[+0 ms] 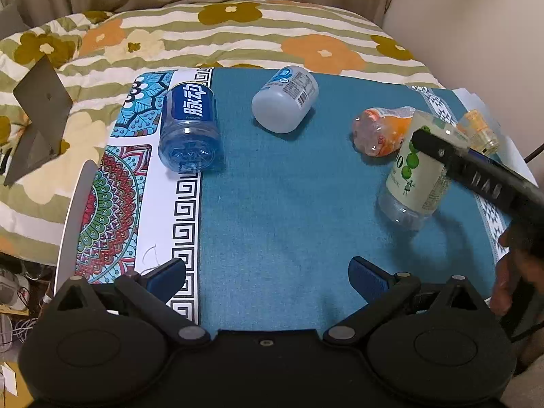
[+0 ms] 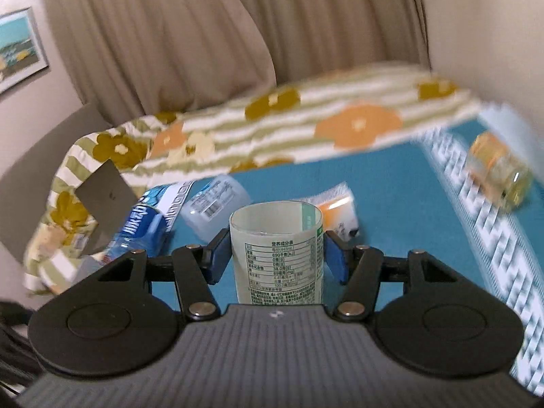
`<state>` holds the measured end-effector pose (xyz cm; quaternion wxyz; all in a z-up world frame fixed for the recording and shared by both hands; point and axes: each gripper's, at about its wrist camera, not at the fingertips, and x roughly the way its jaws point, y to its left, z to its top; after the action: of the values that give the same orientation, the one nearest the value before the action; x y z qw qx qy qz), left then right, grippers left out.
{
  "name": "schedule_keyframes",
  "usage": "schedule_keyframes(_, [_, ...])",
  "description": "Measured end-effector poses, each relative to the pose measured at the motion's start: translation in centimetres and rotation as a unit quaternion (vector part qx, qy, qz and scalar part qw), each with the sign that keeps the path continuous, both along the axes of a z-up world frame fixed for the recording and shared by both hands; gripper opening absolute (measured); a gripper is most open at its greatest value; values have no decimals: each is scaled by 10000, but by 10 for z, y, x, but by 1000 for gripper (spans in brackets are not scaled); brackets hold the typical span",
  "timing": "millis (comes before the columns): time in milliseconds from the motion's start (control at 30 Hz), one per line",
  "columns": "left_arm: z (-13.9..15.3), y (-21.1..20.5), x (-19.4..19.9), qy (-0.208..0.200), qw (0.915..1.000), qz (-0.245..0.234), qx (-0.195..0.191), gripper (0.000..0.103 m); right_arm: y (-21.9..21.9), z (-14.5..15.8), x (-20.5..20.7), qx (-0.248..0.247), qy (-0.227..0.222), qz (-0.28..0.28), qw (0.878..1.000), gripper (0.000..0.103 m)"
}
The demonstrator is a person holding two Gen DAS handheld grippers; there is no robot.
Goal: Flip cup upright
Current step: 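Set the cup upright on the cloth with the right gripper and open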
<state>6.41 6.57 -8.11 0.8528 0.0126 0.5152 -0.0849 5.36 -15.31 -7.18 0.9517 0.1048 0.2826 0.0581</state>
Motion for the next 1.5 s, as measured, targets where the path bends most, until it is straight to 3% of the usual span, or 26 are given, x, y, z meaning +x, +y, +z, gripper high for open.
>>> schedule_keyframes(167, [-1,-4,-6,-200,9996,-2,197,103,1,-20,-19,-263,-580,71,9979,74])
schedule_keyframes(300, [-3,-8,-9,-149,9996,-11,227,103,5,-25,-32,-416,-668,165,9968,75])
schedule_keyframes(467, [-3,-12,-12,-110,9997,-22,232,103,5,-18,-38,-513,-428,267,9974,75])
schedule_keyframes(633, [-3,-14,-14,-81,9997,52,239,103,16,-6,-29,-914,97,428,9948,75])
schedule_keyframes(933, [0,-11,-17,-82,9997,217,118,103,16,-3,-19,-839,483,445,9943,78])
schedule_keyframes(1000, [0,-11,-17,-88,9996,240,109,103,16,-3,-18,-834,507,389,9945,85])
schedule_keyframes(1067, [0,-11,-18,-98,9995,268,92,103,15,-2,-18,-837,479,337,9948,98])
schedule_keyframes(1133, [0,-12,-20,-103,9995,279,75,103,14,-3,-18,-840,494,326,9947,103])
schedule_keyframes(1367, [8,-15,-23,-195,9993,309,115,103,11,-3,-16,-938,699,323,9926,103])
schedule_keyframes(1500, [25,-20,-28,-373,9987,310,164,103,5,14,-22,-951,804,370,9915,103])
